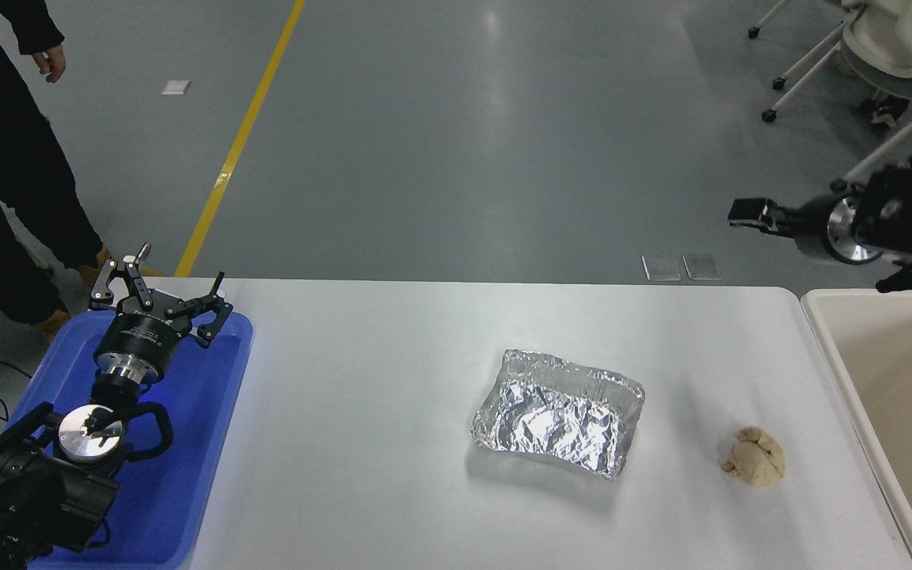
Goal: Pick up paper cup place in dustbin
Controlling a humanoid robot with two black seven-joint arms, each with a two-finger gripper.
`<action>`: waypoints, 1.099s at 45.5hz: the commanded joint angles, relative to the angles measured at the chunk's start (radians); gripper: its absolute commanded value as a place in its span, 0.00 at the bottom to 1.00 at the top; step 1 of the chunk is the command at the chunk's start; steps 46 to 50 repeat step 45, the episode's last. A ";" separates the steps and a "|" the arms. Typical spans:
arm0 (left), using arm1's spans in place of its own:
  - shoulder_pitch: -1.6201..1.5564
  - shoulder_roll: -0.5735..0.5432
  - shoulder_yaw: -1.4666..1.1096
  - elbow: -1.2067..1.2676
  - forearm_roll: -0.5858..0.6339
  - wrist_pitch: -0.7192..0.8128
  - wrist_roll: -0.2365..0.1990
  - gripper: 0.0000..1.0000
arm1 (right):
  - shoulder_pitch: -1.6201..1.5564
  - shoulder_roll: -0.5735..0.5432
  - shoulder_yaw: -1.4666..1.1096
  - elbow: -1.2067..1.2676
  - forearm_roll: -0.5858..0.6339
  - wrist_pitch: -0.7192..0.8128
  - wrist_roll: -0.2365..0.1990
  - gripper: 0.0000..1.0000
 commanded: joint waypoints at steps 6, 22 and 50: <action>0.000 0.000 0.000 -0.001 -0.001 0.000 0.000 1.00 | 0.352 -0.052 -0.080 0.264 -0.012 0.389 -0.008 1.00; 0.000 0.000 0.000 -0.001 -0.001 0.000 0.000 1.00 | 0.550 -0.070 -0.103 0.413 -0.040 0.542 -0.009 1.00; 0.000 0.000 0.000 -0.001 -0.001 0.000 -0.001 1.00 | 0.582 -0.046 -0.090 0.451 -0.057 0.542 -0.014 1.00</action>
